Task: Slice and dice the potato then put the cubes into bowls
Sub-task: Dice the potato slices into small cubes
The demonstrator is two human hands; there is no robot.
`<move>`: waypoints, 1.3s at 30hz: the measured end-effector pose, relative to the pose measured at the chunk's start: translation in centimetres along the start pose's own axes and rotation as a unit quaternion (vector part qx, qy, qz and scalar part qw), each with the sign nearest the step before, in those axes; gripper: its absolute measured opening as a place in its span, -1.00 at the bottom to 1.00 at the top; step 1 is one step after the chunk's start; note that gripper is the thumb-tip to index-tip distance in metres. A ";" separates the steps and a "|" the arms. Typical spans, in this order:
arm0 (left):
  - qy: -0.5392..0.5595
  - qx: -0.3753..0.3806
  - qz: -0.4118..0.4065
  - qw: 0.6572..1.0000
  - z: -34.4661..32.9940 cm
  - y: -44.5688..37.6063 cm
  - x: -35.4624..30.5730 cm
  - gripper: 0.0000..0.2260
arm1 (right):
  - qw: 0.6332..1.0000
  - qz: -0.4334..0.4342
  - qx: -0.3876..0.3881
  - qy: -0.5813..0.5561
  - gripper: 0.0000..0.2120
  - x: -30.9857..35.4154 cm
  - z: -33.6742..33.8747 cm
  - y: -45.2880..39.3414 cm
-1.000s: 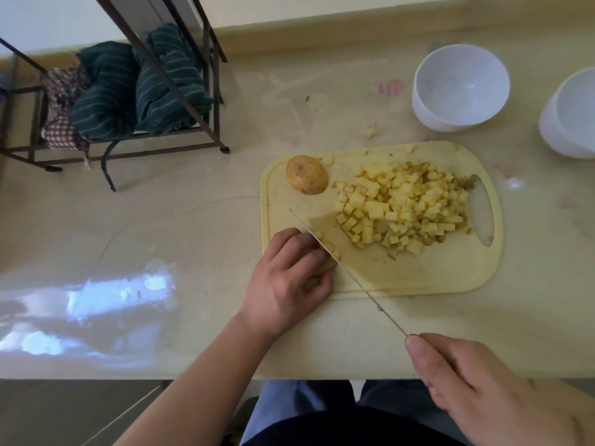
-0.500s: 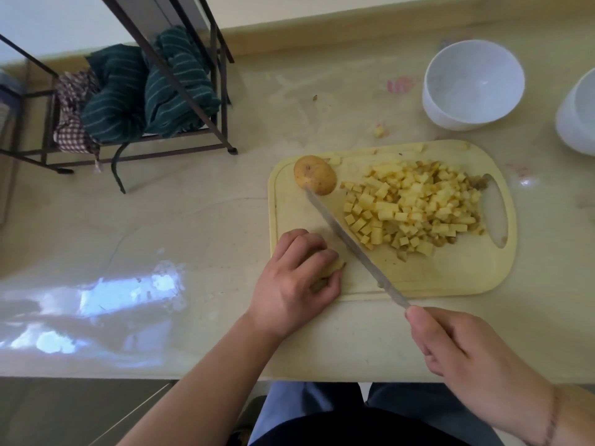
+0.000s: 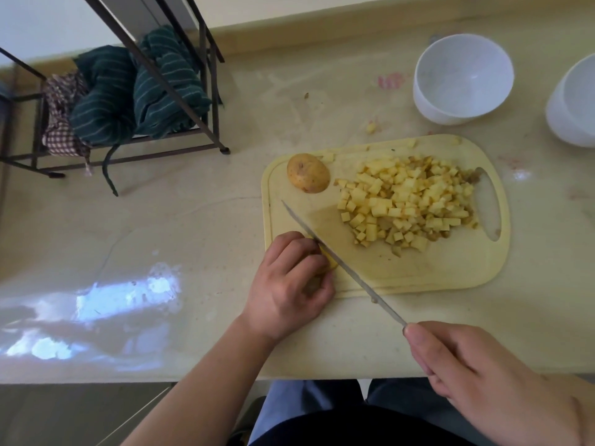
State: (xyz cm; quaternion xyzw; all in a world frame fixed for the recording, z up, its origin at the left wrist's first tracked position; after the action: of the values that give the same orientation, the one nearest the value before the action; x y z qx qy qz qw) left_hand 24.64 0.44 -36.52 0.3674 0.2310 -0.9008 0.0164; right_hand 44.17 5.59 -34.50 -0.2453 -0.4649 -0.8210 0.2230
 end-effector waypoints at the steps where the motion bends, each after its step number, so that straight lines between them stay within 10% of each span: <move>1: -0.001 -0.001 0.000 1.000 0.0 0.0 0.0 -0.89 | 1.000 0.000 -0.001 0.006 -0.23 -0.1 -0.1 0.1; 39: -0.014 -0.023 -0.007 1.000 0.8 0.3 -0.5 -0.92 | 0.997 -0.027 0.024 -0.063 -0.38 -0.4 0.8 -1.0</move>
State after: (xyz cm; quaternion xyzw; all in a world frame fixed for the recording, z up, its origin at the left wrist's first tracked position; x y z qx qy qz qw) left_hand 24.56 -0.20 -35.78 0.3529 0.2539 -0.9003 0.0214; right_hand 44.08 6.83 -35.01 -0.2785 -0.5043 -0.7981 0.1764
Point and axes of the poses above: each hand's wrist, its own y-axis away from the middle knuckle, its own z-axis out of the back of the hand, x = y × z, the point moved 8 cm from there along -y, towards the middle knuckle, and after that the axes turned 10 degrees about y, right-handed, at the moved point
